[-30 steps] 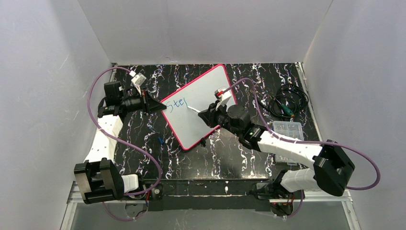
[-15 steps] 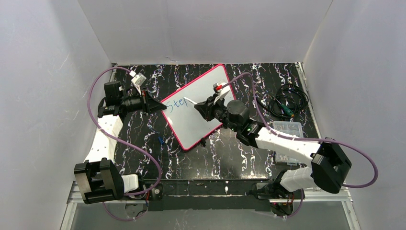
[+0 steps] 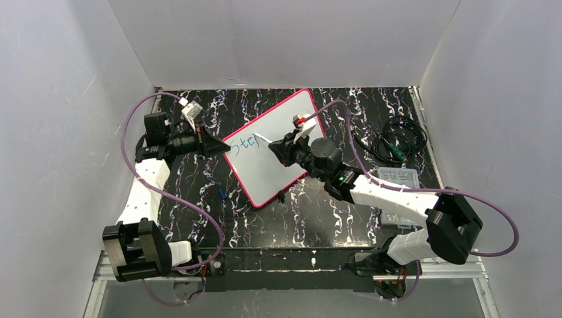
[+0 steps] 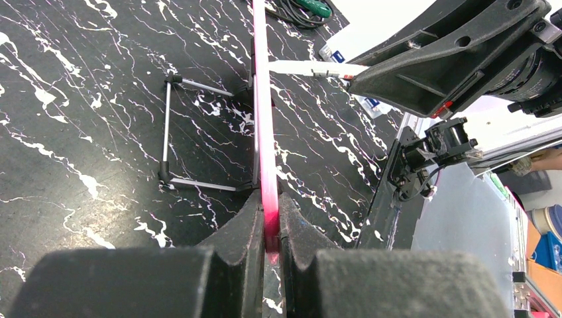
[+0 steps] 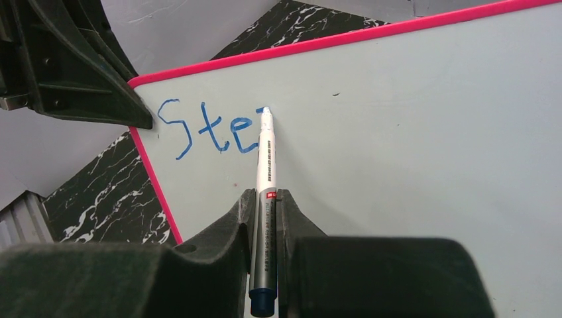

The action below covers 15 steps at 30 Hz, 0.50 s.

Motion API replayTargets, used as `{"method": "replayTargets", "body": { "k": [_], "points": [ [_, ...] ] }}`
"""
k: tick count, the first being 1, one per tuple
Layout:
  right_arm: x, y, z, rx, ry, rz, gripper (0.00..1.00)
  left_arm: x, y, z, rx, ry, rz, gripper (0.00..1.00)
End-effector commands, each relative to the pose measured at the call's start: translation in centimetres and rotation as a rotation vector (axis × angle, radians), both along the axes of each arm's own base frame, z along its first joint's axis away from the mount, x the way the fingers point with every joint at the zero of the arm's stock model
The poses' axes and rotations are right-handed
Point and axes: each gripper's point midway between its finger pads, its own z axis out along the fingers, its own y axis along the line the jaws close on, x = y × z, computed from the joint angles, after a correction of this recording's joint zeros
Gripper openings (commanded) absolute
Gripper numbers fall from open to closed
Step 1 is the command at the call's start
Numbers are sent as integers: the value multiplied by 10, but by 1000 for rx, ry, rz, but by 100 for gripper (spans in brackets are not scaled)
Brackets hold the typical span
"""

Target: Write a sentence on the whiteboard

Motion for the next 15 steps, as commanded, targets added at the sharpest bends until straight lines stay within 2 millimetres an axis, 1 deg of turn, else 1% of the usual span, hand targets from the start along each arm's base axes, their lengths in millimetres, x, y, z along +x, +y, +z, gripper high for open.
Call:
{"method": "replayTargets", "body": {
  "k": [1, 4, 8, 15],
  "points": [
    [13, -12, 17, 18, -28, -90, 1, -16, -12, 6, -31, 3, -84, 0],
    [12, -15, 12, 10, -21, -97, 1, -16, -11, 6, -31, 3, -83, 0],
    [8, -14, 6, 3, -5, -80, 1, -16, -11, 6, -31, 3, -83, 0],
    [-1, -14, -7, -4, 27, -45, 1, -16, -11, 7, -30, 1, -82, 0]
  ]
}}
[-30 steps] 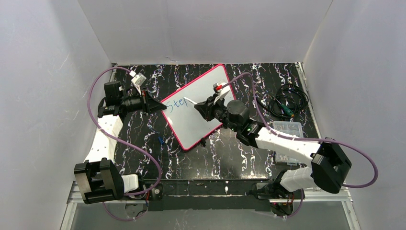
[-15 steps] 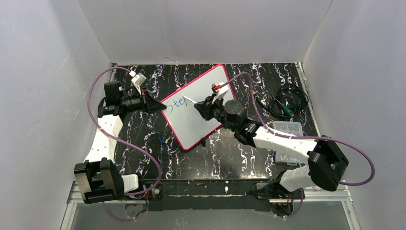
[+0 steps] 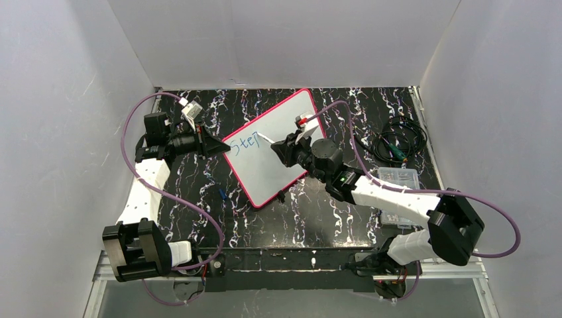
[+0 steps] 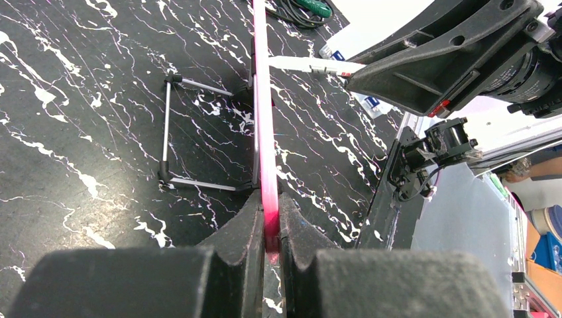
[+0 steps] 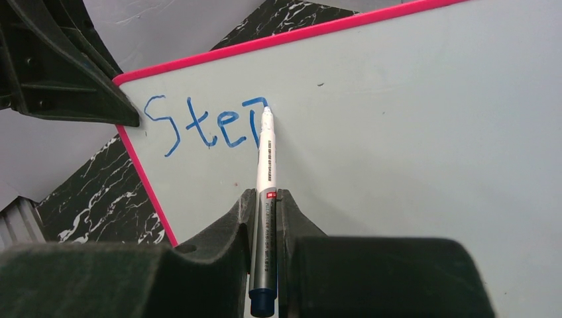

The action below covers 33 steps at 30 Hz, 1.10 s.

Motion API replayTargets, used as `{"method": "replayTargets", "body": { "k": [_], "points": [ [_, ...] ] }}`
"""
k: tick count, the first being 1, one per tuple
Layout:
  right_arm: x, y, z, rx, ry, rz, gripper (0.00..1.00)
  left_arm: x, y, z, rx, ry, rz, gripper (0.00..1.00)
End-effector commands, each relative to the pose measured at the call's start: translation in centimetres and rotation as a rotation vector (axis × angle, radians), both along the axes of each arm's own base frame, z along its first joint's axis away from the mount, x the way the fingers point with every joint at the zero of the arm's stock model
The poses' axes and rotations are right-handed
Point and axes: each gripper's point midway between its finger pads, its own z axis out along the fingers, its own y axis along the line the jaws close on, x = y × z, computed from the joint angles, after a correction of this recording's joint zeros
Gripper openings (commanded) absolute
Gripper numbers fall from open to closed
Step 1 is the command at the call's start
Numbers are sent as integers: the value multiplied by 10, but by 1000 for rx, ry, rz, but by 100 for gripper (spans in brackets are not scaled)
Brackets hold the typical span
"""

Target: Write a sentence on the whiteboard

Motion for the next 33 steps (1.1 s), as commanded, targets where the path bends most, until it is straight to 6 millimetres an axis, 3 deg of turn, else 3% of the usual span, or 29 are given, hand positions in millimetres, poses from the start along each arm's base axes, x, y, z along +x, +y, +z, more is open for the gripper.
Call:
{"method": "replayTargets", "body": {
  "k": [1, 8, 15, 19, 23, 33],
  "points": [
    [-6, -8, -4, 2, 17, 2, 1, -16, -12, 7, -33, -2, -86, 0],
    [-14, -1, -8, 2, 24, 60, 1, -16, -12, 7, -33, -2, -86, 0],
    [-18, -5, 12, 45, -15, 64, 1, -16, -12, 7, -33, 1, -86, 0],
    [-10, -22, 30, 69, -42, -27, 1, -16, -12, 7, -32, 0, -85, 0],
    [4, -34, 32, 49, -38, -97, 1, -16, -11, 7, -32, 0, -84, 0],
    [17, -26, 34, 53, -52, -83, 1, -16, -12, 6, -33, 0, -85, 0]
  ]
}}
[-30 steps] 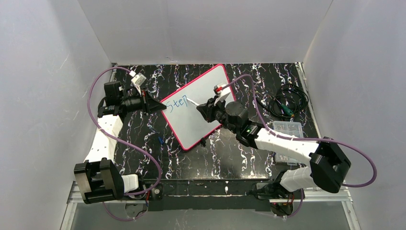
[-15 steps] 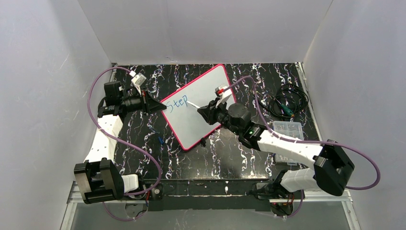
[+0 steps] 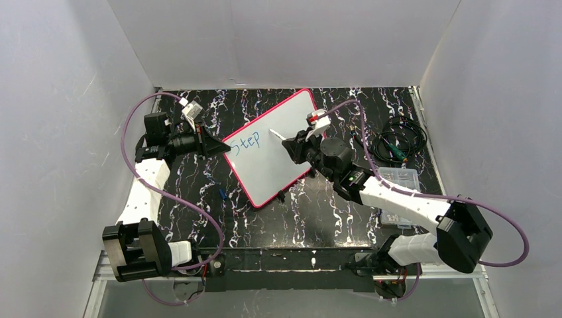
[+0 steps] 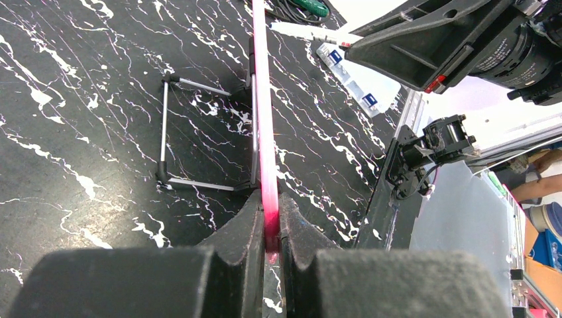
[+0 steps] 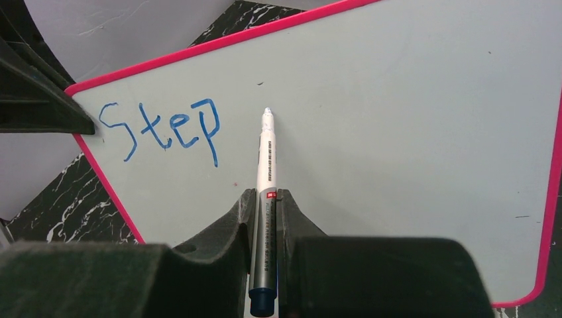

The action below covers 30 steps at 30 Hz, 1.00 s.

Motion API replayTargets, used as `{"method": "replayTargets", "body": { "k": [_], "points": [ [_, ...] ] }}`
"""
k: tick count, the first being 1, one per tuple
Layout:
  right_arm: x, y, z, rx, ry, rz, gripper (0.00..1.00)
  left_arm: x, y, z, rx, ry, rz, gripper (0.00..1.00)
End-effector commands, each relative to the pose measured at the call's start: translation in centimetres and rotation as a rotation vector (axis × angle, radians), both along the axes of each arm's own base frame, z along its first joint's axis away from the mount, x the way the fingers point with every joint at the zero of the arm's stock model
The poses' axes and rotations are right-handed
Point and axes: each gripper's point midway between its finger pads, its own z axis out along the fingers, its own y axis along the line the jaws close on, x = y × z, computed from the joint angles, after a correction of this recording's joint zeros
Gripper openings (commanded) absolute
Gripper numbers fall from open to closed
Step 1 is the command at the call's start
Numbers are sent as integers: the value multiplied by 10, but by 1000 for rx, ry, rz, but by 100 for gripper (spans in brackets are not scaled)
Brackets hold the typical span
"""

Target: Write a sentence on the whiteboard

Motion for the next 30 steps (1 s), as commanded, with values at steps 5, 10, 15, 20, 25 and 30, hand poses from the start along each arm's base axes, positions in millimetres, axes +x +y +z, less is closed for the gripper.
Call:
{"method": "replayTargets", "body": {
  "k": [5, 10, 15, 20, 25, 30],
  "points": [
    [10, 10, 34, 70, -74, -1, 1, -15, -11, 6, -28, 2, -78, 0],
    [12, 10, 26, 48, -65, -8, 1, -15, -11, 6, -29, 3, -77, 0],
    [10, 6, 9, 10, -30, -13, 1, -15, -11, 6, -28, 1, -78, 0],
    [3, 1, -8, -2, 15, -9, 1, -15, -11, 7, -29, 0, -79, 0],
    [-3, -1, -19, -1, 52, -1, 1, -15, -11, 7, -29, 0, -78, 0],
    [-4, -3, -14, 10, 44, -4, 1, -15, -11, 7, -29, -2, -79, 0]
  ]
}}
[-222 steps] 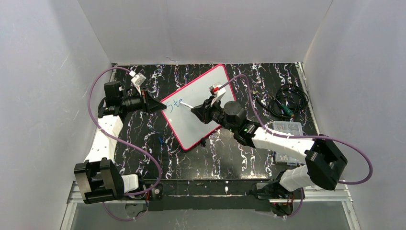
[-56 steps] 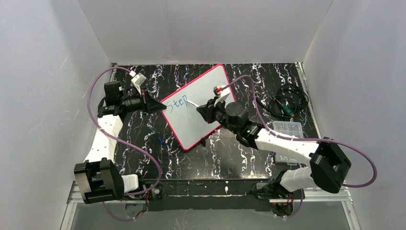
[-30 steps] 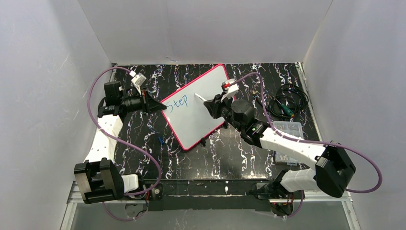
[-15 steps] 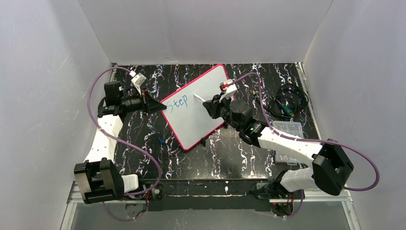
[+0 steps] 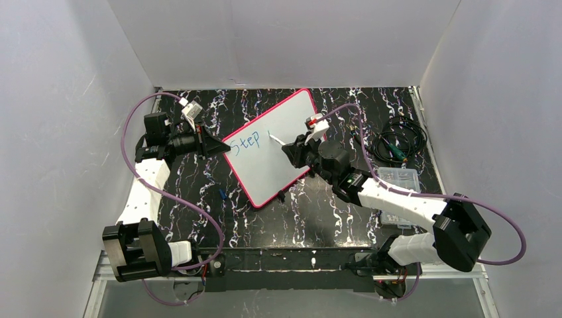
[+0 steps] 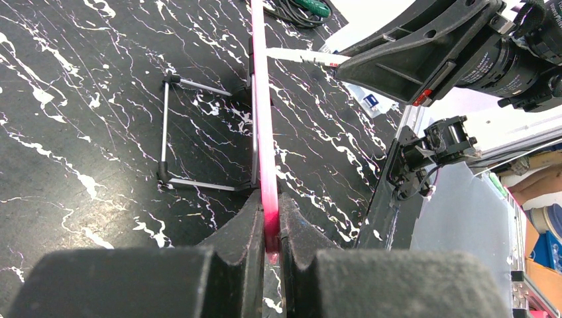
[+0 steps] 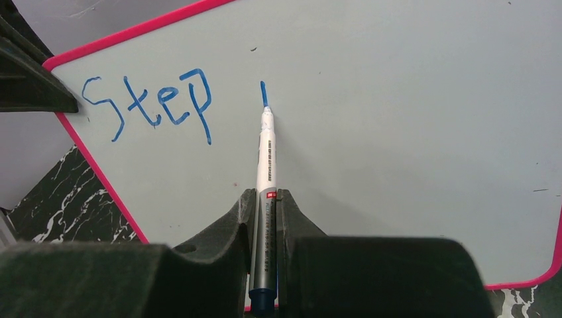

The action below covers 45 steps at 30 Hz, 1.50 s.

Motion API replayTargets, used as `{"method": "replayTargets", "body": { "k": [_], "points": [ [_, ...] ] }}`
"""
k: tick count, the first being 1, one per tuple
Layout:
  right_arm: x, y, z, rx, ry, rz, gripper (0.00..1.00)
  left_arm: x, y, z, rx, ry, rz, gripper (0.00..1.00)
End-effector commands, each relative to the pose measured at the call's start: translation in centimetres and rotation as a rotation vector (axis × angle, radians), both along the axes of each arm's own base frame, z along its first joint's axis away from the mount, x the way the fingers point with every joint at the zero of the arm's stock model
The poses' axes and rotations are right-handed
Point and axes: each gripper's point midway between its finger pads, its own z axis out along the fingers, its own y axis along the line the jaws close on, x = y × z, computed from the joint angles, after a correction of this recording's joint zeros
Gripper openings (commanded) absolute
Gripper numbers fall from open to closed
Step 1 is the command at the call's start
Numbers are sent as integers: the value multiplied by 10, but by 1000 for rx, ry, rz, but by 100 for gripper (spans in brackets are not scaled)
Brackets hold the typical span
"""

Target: Write a sentence on the whiteboard

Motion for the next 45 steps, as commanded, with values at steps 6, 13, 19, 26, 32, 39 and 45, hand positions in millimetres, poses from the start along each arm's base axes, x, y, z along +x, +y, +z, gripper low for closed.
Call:
{"method": "replayTargets", "body": {
  "k": [6, 13, 19, 26, 32, 39, 45],
  "points": [
    [-7, -4, 42, 66, -70, 11, 1, -16, -11, 7, -31, 0, -81, 0],
    [0, -5, 63, 74, -136, -23, 1, -16, -12, 6, -31, 2, -82, 0],
    [7, 4, 68, 80, -164, -14, 1, -15, -11, 6, -31, 5, -80, 0],
    [12, 13, 61, 70, -159, 0, 1, -15, -11, 5, -32, 10, -81, 0],
    [14, 17, 52, 56, -147, 4, 1, -15, -11, 5, -32, 11, -80, 0],
    [6, 0, 69, 86, -170, -23, 1, -15, -11, 6, -31, 6, -82, 0],
    [12, -3, 58, 55, -152, -57, 1, -16, -11, 6, -31, 4, -82, 0]
  ]
}}
